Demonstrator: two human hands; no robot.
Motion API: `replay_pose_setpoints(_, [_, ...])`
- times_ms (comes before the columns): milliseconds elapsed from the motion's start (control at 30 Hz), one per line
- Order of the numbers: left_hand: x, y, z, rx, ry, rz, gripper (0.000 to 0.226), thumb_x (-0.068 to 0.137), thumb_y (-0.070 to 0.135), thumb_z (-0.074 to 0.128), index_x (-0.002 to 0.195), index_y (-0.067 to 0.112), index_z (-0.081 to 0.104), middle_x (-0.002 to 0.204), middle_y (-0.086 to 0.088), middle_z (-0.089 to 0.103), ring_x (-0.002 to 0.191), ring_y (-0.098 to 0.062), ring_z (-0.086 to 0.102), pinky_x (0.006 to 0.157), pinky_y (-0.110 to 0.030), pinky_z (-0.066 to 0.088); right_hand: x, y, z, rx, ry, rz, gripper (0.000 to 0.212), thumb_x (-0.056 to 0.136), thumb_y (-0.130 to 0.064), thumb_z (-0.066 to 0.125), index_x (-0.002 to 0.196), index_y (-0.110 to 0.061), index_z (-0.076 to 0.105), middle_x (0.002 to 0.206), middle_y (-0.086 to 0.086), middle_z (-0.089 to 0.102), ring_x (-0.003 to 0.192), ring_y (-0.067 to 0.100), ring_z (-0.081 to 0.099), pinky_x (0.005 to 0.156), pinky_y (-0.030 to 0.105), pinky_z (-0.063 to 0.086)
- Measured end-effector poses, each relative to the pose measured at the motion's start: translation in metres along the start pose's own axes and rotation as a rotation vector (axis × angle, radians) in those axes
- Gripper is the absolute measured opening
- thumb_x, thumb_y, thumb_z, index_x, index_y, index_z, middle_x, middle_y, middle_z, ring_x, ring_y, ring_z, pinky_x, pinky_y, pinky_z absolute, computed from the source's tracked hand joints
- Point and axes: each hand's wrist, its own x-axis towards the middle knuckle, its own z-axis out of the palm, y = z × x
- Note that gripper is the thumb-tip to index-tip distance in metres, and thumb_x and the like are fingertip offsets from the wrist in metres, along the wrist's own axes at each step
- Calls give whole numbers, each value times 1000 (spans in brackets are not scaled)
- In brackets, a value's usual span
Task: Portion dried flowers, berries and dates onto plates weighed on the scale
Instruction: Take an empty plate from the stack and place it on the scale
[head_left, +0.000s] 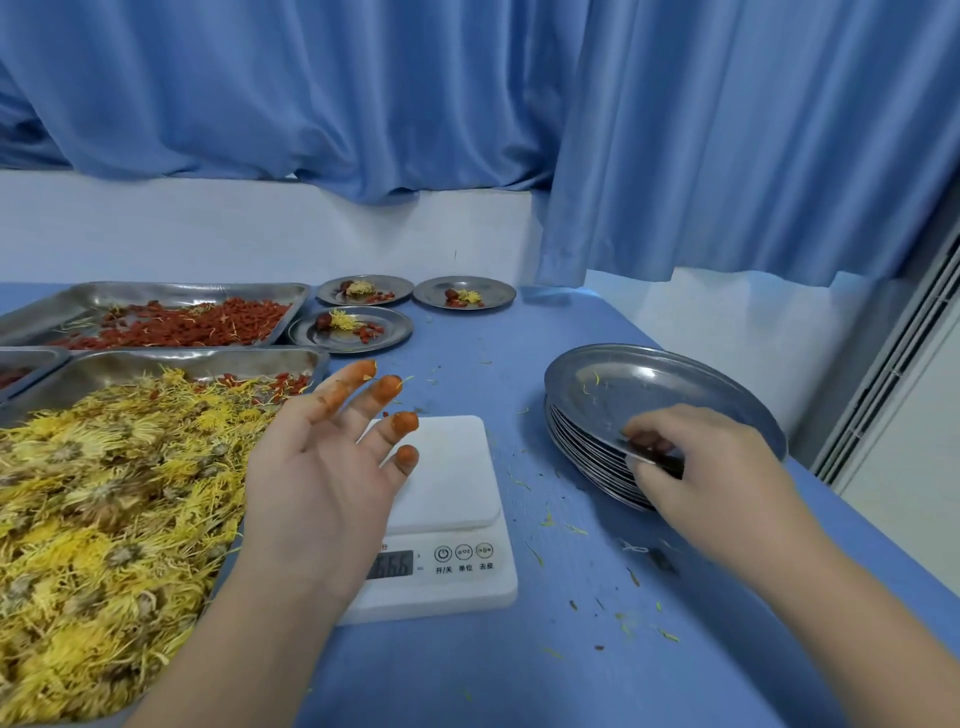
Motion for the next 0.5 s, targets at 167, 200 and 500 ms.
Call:
replay_pose_setpoints(167, [1, -5, 0, 32, 89, 55, 24, 94, 23, 40, 92, 17, 63, 92, -1, 65, 71, -17, 57, 65, -30, 39, 3, -1, -7, -40, 236, -150, 23, 69, 8, 73, 76, -14, 70, 72, -5, 62, 74, 26, 56, 68, 42, 47])
replay_pose_setpoints(200, [3, -5, -1, 35, 136, 69, 23, 94, 23, 41, 93, 17, 63, 94, -1, 64, 72, -17, 56, 65, -30, 38, 3, -1, -7, -65, 293, -188, 21, 69, 8, 74, 73, -13, 70, 69, -4, 61, 71, 28, 55, 68, 42, 46])
replay_pose_setpoints(500, [13, 15, -15, -113, 405, 148, 23, 91, 33, 43, 95, 22, 63, 100, 2, 61, 82, -18, 55, 69, -30, 35, -11, -43, 9, -75, 534, -575, 21, 86, -8, 63, 68, -10, 71, 64, -3, 62, 61, 26, 44, 62, 35, 30])
